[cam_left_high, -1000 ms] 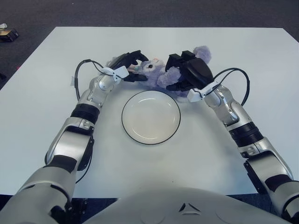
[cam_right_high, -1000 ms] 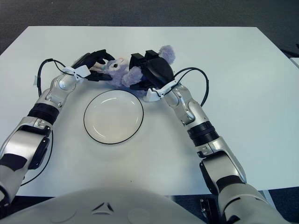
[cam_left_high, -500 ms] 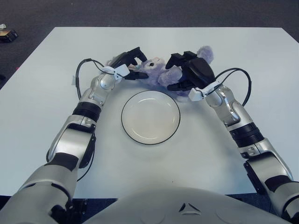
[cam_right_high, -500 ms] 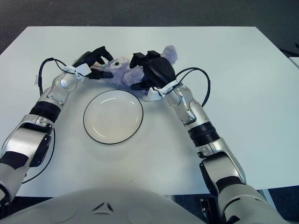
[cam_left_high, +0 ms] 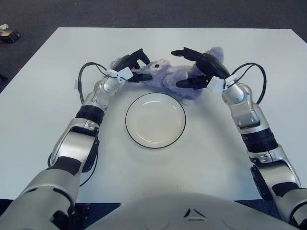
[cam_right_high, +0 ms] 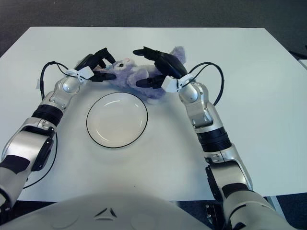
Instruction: Put the doll into the plate.
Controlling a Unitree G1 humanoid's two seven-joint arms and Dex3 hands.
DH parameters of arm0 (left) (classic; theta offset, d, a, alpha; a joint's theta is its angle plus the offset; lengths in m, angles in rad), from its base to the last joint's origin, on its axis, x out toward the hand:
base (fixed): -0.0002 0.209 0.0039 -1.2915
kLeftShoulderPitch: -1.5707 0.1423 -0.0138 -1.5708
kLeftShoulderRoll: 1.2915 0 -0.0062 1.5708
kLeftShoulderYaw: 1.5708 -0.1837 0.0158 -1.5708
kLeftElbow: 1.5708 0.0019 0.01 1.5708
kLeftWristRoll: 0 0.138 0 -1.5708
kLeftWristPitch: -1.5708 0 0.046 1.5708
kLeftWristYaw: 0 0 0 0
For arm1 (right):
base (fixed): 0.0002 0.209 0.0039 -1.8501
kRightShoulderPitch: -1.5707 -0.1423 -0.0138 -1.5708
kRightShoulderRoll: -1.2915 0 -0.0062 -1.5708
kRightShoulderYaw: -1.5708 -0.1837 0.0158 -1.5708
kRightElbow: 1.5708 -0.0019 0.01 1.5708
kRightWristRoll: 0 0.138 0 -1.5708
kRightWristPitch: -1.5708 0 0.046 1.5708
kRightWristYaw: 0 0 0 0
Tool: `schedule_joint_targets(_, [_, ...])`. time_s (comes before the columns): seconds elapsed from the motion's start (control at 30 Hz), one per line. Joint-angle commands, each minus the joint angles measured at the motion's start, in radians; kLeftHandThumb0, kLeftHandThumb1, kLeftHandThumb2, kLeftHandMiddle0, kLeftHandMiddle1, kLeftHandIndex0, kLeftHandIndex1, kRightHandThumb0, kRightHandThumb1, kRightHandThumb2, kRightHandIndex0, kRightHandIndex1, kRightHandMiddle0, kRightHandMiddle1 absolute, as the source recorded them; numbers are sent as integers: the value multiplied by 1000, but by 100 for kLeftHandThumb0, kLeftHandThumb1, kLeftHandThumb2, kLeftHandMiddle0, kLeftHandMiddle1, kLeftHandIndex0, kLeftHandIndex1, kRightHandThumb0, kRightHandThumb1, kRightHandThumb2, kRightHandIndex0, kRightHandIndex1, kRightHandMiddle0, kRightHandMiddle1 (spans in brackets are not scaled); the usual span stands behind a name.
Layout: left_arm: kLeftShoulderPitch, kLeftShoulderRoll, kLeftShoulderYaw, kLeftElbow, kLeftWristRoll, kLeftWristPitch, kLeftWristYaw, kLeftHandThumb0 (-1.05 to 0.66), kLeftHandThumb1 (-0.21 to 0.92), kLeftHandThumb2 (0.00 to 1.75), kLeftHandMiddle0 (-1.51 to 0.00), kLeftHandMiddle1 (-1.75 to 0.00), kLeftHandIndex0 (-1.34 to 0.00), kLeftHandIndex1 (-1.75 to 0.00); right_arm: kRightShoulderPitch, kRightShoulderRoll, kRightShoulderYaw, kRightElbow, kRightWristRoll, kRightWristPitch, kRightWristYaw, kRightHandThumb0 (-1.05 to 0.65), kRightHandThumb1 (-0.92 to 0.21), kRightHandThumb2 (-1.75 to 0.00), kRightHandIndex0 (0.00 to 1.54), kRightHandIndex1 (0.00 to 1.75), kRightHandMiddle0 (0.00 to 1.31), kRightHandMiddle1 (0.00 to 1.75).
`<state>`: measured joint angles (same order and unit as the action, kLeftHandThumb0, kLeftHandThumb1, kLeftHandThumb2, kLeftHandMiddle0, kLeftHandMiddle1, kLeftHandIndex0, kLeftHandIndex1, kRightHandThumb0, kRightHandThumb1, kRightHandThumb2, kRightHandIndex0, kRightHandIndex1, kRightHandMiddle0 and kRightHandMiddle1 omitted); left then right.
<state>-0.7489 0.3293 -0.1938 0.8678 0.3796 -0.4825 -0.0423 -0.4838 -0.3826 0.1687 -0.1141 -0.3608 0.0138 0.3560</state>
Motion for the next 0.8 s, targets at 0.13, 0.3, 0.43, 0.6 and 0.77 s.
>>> schedule_joint_targets(0.13, [-24, 2, 3, 22, -4, -15, 14, -62, 92, 12, -45, -152, -39, -135, -20, -31, -40, 10, 46, -1, 30, -77, -92, -7, 21, 0, 30, 6])
schedule_joint_targets(0.3, [-25, 2, 2, 28, -3, -20, 19, -62, 92, 13, -46, -151, -40, -135, -41, -49, -59, 26, 72, 1, 48, -86, -92, -5, 15, 0, 26, 3])
schedule_joint_targets(0.43, [-26, 3, 2, 33, -2, -24, 22, -62, 92, 14, -46, -150, -40, -134, -45, -56, -69, 25, 85, 11, 57, -91, -92, -4, 13, 0, 23, 2])
schedule_joint_targets(0.6, [-27, 3, 2, 43, -2, -36, 27, -62, 92, 14, -47, -149, -41, -132, -57, -91, -87, 6, 86, 34, 82, -91, -91, -3, 12, 0, 22, 1])
schedule_joint_targets(0.77, [-29, 3, 1, 52, -2, -49, 32, -62, 92, 15, -47, -148, -41, -130, -64, -121, -86, -17, 52, 56, 85, -88, -90, -1, 14, 1, 23, 1])
